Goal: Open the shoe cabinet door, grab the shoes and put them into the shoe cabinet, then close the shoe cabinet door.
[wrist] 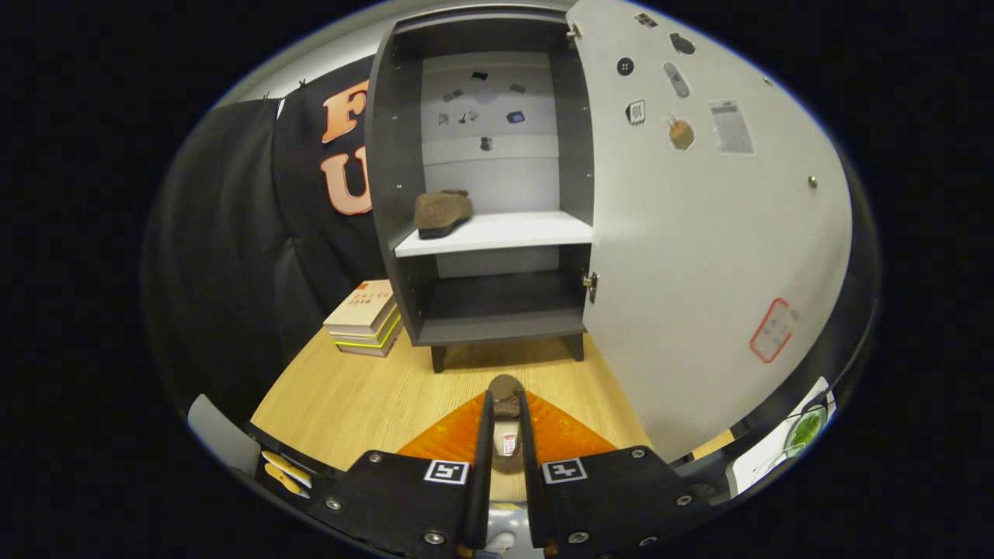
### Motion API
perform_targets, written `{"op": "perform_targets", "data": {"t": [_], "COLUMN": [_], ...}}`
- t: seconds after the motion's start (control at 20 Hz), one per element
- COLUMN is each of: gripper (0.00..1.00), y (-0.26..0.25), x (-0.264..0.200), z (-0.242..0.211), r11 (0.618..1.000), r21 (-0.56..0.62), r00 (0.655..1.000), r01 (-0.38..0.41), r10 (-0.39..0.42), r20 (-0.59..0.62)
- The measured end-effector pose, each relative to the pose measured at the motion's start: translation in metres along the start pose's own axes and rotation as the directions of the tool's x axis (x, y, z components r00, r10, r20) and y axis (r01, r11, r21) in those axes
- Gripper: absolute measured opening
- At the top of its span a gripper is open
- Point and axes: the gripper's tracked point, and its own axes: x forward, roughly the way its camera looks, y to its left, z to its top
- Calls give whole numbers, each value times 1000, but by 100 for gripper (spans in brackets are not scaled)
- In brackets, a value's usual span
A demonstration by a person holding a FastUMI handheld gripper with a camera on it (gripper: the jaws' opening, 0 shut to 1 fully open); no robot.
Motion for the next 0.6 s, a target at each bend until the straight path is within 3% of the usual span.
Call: {"op": "perform_targets", "data": {"t": [0.6], "gripper": [23], "y": [24], "x": [119], "z": [-102], "r11": [998], "r21": [-7], "r00": [964], "r01": [-66], "r10": [62], "r20": [-257]}}
